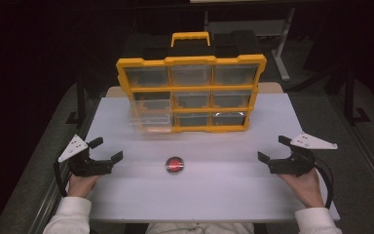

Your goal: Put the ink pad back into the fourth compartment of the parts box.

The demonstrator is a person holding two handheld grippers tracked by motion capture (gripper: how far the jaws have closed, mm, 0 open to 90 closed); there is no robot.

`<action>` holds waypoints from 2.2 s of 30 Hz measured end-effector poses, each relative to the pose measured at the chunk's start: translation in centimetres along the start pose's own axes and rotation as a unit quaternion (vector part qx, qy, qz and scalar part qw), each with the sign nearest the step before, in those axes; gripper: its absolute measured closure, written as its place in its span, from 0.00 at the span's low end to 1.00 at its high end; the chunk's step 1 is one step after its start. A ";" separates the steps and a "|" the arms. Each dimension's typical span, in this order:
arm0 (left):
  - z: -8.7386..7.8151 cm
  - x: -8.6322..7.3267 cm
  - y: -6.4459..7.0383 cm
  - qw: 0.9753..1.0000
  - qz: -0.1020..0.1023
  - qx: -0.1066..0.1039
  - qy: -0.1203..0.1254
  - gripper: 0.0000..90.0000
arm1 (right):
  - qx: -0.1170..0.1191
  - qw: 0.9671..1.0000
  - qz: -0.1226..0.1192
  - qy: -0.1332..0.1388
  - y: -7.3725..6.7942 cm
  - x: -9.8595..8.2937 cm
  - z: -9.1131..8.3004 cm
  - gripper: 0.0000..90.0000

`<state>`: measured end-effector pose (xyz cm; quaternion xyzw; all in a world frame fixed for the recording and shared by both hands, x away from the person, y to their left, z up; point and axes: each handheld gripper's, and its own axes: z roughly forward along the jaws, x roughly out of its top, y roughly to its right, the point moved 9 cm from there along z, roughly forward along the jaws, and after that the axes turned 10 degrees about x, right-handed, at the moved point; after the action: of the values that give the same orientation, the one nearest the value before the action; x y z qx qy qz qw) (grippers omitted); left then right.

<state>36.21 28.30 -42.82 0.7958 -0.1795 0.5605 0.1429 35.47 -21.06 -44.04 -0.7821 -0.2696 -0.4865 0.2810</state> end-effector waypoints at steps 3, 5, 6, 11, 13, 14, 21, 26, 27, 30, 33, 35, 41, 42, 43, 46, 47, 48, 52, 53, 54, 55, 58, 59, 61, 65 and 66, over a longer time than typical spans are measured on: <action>-0.1 0.0 0.0 1.000 0.000 -0.002 0.001 0.00 | 0.001 1.000 0.002 0.003 0.0 0.1 0.0 0.00; -0.1 0.1 0.1 1.000 0.001 -0.001 0.002 0.00 | 0.002 1.000 0.000 0.002 -0.1 0.0 0.0 0.00; -0.2 0.1 0.1 1.000 0.001 -0.001 0.002 0.00 | 0.002 1.000 -0.001 0.000 -0.1 0.0 0.0 0.00; -0.2 0.0 -0.1 1.000 -0.002 0.002 0.000 0.00 | 0.005 1.000 -0.006 -0.007 -0.4 0.1 0.3 0.00; -0.1 -0.1 -0.2 1.000 0.000 0.003 -0.003 0.00 | 0.005 1.000 -0.006 -0.008 -0.6 0.2 0.4 0.00; -0.1 -0.1 -0.2 1.000 0.001 0.003 -0.003 0.00 | 0.007 1.000 -0.006 -0.009 -0.7 0.2 0.4 0.00; 0.0 -0.1 0.0 1.000 0.005 0.000 -0.004 0.00 | 0.012 1.000 -0.013 -0.023 -1.3 0.5 1.2 0.00; 0.0 -0.2 0.0 1.000 0.004 0.002 -0.005 0.00 | 0.017 0.999 -0.020 -0.025 -1.8 1.0 1.8 0.00; 0.1 -0.2 0.0 1.000 0.004 0.002 -0.006 0.00 | 0.019 0.999 -0.020 -0.024 -1.9 1.1 1.9 0.00; 0.1 -0.3 0.0 1.000 0.005 0.003 -0.007 0.00 | 0.026 0.999 -0.025 -0.028 -2.3 1.5 2.4 0.00; 0.1 -0.2 0.0 1.000 0.005 0.002 -0.006 0.00 | 0.030 0.999 -0.028 -0.031 -2.6 1.6 2.8 0.00; 0.0 -0.2 0.1 1.000 0.005 0.001 -0.005 0.00 | 0.034 0.998 -0.033 -0.034 -2.9 1.9 3.3 0.00; 0.1 -0.3 0.1 1.000 0.007 0.000 -0.008 0.00 | 0.042 0.997 -0.040 -0.042 -3.5 2.2 4.2 0.00; 0.1 -0.3 0.1 1.000 0.008 0.001 -0.008 0.00 | 0.043 0.997 -0.041 -0.044 -3.6 2.3 4.4 0.00; 0.1 -0.3 0.1 1.000 0.008 0.001 -0.008 0.00 | 0.046 0.997 -0.043 -0.046 -3.8 2.3 4.6 0.00; 0.1 -0.3 0.1 1.000 0.006 0.001 -0.008 0.00 | 0.051 0.996 -0.049 -0.054 -4.2 2.3 5.2 0.00; 0.1 -0.3 0.0 1.000 0.007 0.001 -0.008 0.00 | 0.051 0.996 -0.049 -0.054 -4.2 2.3 5.2 0.00; 0.1 -0.2 0.0 1.000 0.008 0.004 -0.007 0.00 | 0.054 0.996 -0.049 -0.058 -4.4 2.2 5.5 0.00; 0.1 -0.2 0.1 1.000 0.008 0.005 -0.006 0.00 | 0.060 0.995 -0.053 -0.066 -4.8 2.1 6.0 0.00; 0.1 -0.2 0.1 1.000 0.008 0.005 -0.006 0.00 | 0.060 0.995 -0.053 -0.066 -4.8 2.1 6.0 0.00; 0.1 -0.3 0.0 1.000 0.009 0.005 -0.008 0.00 | 0.063 0.994 -0.054 -0.068 -5.0 2.0 6.2 0.00; 0.1 -0.3 0.0 1.000 0.009 0.005 -0.008 0.00 | 0.063 0.994 -0.054 -0.068 -5.0 2.0 6.2 0.00; 0.1 -0.3 0.0 1.000 0.010 0.005 -0.008 0.00 | 0.068 0.994 -0.055 -0.072 -5.2 2.0 6.5 0.00; 0.1 -0.3 0.1 1.000 0.010 0.004 -0.009 0.00 | 0.070 0.993 -0.054 -0.075 -5.3 2.0 6.6 0.00; 0.2 -0.3 0.1 1.000 0.011 0.002 -0.011 0.00 | 0.074 0.993 -0.055 -0.077 -5.5 2.0 6.8 0.00; 0.2 -0.4 0.2 1.000 0.012 0.000 -0.012 0.00 | 0.080 0.992 -0.057 -0.082 -5.9 2.0 7.1 0.00; 0.2 -0.4 0.2 1.000 0.012 0.000 -0.012 0.00 | 0.083 0.991 -0.060 -0.085 -6.1 2.0 7.4 0.00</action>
<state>36.18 28.07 -43.27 0.8001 -0.1908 0.5529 0.1334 36.50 -11.36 -43.84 -0.7771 -0.3783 -0.4100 0.2914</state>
